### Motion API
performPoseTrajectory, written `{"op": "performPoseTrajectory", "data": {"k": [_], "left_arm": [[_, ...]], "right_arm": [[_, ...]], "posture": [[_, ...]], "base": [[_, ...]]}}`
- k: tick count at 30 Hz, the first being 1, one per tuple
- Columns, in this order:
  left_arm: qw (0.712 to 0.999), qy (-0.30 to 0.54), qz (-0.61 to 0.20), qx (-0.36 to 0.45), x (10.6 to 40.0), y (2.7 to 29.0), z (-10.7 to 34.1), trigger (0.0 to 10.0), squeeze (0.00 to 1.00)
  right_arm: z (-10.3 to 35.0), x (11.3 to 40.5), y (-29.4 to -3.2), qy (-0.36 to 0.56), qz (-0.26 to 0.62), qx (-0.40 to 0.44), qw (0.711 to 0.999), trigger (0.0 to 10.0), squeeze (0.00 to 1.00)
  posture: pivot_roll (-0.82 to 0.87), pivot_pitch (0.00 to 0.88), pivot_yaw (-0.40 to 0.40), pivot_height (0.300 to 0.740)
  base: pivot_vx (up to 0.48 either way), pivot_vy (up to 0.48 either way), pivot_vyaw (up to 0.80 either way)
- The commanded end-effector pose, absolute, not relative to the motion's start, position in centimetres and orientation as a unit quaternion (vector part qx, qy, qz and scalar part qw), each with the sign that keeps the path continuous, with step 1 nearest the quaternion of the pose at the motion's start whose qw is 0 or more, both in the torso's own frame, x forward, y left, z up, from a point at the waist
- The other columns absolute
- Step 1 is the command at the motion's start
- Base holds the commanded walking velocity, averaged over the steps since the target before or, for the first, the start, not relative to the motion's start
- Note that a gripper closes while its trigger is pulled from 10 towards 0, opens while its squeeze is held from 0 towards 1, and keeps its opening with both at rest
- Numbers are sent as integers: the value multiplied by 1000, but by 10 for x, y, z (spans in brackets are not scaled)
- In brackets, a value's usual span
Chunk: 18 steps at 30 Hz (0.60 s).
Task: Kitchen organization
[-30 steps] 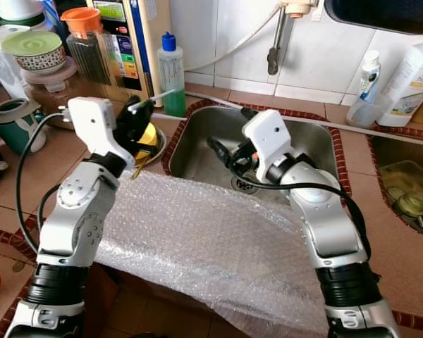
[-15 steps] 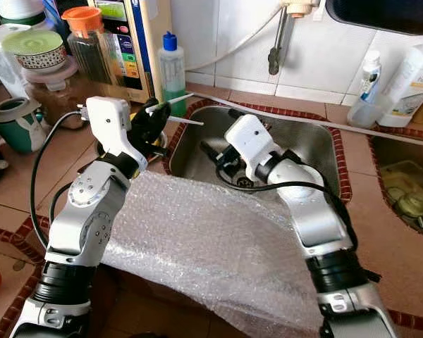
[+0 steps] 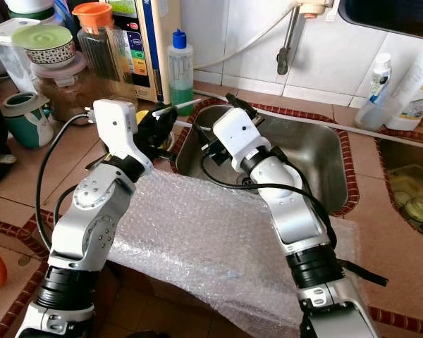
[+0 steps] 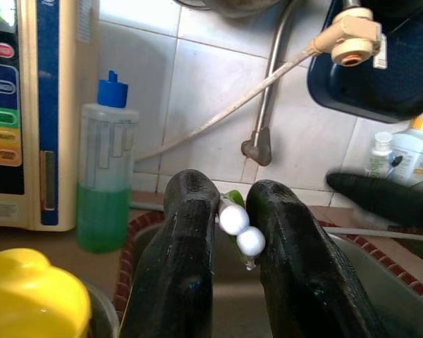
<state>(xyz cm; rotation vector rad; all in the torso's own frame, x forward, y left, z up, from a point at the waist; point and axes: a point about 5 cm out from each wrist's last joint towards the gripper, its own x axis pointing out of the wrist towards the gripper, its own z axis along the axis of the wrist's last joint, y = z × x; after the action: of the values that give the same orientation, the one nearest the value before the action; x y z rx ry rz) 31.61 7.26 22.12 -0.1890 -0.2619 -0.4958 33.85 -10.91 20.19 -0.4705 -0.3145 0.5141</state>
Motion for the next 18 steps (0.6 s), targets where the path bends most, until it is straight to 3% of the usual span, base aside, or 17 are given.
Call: {"op": "performPoseTrajectory", "data": {"k": [1,12,18], "left_arm": [[957,-130,-244,-90,314,72,223,10000,0],[959,-120,-238,-92,312,75,220,10000,0],[958,-122,-244,-88,312,73,223,10000,0]], "right_arm": [[201,338,-111,-143,253,-226,930,10000,0],[203,342,-112,-139,247,-239,929,10000,0],[215,360,-103,-131,258,-247,925,10000,0]], "posture": [[93,81,-13,740],[93,96,-9,740],[99,107,-3,740]], "base": [[0,0,0],[0,0,0],[0,0,0]]}}
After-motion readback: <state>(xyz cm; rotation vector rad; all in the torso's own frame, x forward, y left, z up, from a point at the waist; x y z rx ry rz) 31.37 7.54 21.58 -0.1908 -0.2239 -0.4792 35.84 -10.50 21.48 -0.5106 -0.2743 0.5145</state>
